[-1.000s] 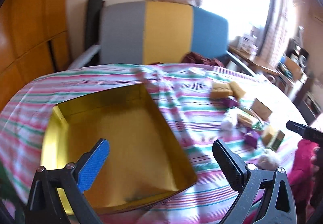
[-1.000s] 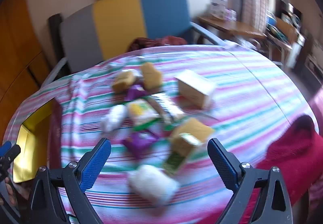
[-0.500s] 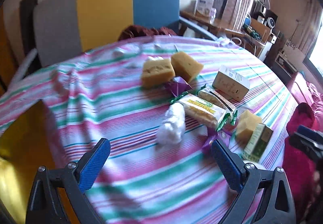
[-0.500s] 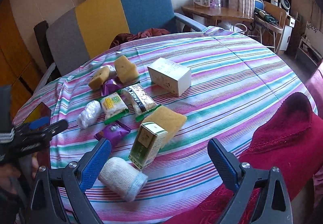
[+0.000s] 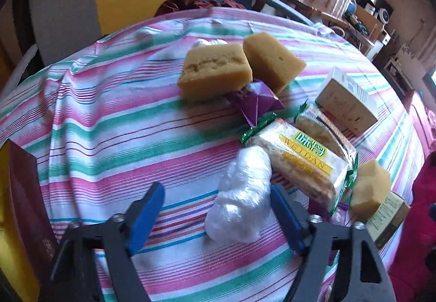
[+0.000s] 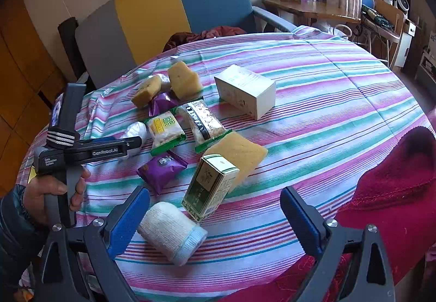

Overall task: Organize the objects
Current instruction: 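Reach the left tool to the plastic-wrapped bundle and grasp it, then carry the bundle into the gold tray and open the left tool while the right tool grasps the white sock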

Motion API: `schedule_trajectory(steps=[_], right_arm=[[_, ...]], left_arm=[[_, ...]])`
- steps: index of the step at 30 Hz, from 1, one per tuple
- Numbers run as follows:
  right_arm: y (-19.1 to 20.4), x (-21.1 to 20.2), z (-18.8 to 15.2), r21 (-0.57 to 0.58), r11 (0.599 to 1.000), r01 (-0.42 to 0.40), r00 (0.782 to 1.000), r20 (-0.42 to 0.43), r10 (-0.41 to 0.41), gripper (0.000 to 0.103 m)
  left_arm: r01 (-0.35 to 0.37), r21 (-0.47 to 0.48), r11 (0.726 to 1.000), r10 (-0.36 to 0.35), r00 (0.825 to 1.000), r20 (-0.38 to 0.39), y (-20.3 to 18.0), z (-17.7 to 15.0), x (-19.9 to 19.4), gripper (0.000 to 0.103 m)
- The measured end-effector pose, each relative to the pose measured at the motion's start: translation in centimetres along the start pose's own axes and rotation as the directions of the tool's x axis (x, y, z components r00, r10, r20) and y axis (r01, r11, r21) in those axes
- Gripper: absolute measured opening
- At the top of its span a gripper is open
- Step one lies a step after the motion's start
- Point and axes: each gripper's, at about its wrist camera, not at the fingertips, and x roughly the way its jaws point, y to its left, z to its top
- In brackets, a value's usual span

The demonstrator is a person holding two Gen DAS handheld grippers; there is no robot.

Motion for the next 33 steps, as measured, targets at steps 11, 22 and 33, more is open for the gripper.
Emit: schedule_trajectory(steps=[11, 22, 33], right_arm=[[4.6, 2.1, -1.2, -0.232, 0.968, -0.093, 0.981, -0.187, 0.05, 0.084], [9.8, 6.7, -3.3, -0.503, 0.863, -0.046, 0.928, -0.341, -0.149, 0.064], [10.3, 7.4, -4.2, -0.547, 0.837, -0.013, 0.932, -0.31, -0.188, 0.057]], left_arm=[[0.049, 0.011, 0.999, -0.05, 0.997, 0.065, 0.3, -2.8, -3.3, 0.034], [0.099, -0.02, 0.995, -0.095, 0.985, 0.147, 2.8, -6.5, -10.1, 0.034], [-0.073, -0.243, 0.967, 0.128, 0.968, 0.218, 17.2, -11.3, -17.9, 0.035]])
